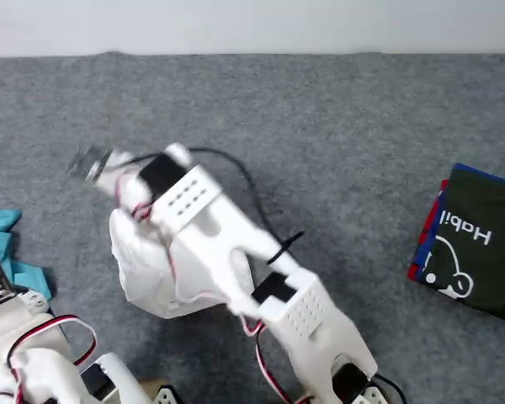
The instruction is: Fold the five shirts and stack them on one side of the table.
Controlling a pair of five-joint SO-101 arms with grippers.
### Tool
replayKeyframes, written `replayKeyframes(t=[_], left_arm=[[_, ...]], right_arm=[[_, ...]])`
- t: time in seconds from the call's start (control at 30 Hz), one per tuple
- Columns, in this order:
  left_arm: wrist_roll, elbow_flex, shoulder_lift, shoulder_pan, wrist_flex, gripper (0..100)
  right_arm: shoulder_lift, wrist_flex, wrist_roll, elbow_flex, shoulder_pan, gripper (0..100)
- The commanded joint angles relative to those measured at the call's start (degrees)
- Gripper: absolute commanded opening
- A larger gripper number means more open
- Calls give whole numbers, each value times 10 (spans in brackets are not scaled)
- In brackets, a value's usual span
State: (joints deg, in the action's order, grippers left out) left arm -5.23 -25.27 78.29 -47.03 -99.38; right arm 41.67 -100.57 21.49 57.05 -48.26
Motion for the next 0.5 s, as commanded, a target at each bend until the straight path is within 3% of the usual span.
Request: replayKeyframes(t=[0.0, 0.27, 0.47], left_arm=[[-2, 1, 1, -3, -6, 6], [-2, 1, 1, -3, -5, 6], [-2, 1, 1, -3, -5, 6]], right_arm=[[10, -4, 5, 34, 72, 9], [136, 50, 39, 37, 198, 9], [148, 40, 41, 75, 237, 9]])
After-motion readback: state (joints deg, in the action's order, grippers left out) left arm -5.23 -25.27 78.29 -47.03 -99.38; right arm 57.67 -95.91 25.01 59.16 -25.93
